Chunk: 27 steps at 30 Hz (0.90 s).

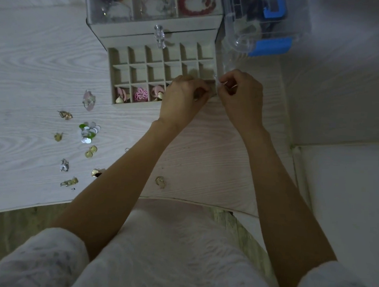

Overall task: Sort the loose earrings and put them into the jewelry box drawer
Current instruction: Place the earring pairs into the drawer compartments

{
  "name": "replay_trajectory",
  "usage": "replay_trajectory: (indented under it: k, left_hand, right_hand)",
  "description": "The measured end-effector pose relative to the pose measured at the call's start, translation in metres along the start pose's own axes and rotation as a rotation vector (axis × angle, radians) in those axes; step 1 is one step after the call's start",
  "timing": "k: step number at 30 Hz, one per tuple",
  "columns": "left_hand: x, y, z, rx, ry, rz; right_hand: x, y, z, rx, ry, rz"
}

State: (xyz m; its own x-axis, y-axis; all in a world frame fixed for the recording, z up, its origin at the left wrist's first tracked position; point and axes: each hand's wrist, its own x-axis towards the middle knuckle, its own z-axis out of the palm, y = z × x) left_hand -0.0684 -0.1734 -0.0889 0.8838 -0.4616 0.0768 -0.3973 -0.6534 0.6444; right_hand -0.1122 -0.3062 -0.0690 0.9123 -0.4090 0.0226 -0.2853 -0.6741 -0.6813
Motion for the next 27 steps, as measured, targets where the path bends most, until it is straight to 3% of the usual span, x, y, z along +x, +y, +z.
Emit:
replay_trajectory:
  k: [8, 22, 27]
  left_hand:
    - [-0.014, -0.010, -0.006, 0.193, 0.017, 0.033]
    - [-0.019, -0.021, -0.017, 0.239, 0.031, 0.098]
    - [-0.025, -0.030, -0.028, 0.267, -0.054, 0.242]
  right_hand:
    - [0.007, -0.011, 0.011, -0.086, -0.133, -0.036]
    - [-0.011, 0.001, 0.011, -0.314, -0.097, -0.179]
    - [-0.018, 0.001, 0.018, -0.237, -0.148, -0.139]
